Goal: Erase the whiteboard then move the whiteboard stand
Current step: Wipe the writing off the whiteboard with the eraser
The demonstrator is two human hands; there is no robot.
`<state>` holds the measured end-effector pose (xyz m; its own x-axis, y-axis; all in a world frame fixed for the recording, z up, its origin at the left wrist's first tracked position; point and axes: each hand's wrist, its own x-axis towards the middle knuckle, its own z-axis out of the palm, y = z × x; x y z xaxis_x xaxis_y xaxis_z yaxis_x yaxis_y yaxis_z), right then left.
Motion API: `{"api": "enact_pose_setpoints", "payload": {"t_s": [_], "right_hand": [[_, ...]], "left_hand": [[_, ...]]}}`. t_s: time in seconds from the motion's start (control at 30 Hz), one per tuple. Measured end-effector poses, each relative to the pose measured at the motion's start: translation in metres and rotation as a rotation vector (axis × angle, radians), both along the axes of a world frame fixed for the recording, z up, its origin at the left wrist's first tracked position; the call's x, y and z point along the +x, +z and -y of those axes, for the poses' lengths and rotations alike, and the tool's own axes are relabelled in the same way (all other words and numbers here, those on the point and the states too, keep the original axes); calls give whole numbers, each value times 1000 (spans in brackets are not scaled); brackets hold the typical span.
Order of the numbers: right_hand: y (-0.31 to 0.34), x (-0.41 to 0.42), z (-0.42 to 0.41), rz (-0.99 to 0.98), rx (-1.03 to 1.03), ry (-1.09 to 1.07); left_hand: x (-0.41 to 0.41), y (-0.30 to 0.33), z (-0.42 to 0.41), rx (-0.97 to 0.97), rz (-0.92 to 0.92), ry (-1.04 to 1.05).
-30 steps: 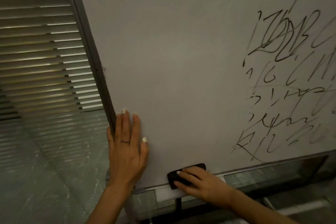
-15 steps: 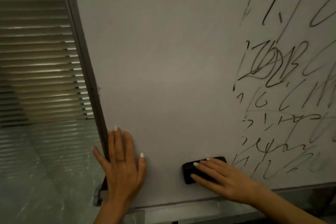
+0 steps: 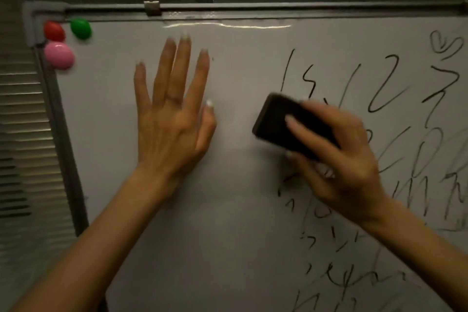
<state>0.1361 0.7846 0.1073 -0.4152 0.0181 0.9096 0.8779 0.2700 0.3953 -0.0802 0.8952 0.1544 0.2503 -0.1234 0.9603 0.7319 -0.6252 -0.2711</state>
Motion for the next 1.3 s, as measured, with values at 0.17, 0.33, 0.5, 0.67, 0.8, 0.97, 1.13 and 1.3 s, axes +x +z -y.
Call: {"api": "enact_pose_setpoints", "payload": {"t_s": [0.17, 0.33, 0.5, 0.67, 0.8, 0.97, 1.13, 1.3], "right_hand": [[80, 33, 5, 30, 11, -46], [111, 58, -5, 70, -33, -68], [114, 55, -24, 101, -27, -16], [82, 36, -37, 66, 5, -17], [37, 36, -40, 181, 8, 3], [41, 59, -32, 430, 5, -59], [95, 59, -30, 99, 34, -56], [63, 36, -36, -153, 115, -13]], "left_hand": [[38, 61, 12, 23, 1, 99], [60, 72, 14, -57, -22, 166], [73, 81, 6, 24, 85, 125], [82, 77, 1, 66, 186, 73], [83, 77, 1, 65, 220, 55], [88, 77, 3, 65, 242, 62], [86, 78, 3, 33, 262, 58], [84, 78, 7, 18, 242, 70]]}}
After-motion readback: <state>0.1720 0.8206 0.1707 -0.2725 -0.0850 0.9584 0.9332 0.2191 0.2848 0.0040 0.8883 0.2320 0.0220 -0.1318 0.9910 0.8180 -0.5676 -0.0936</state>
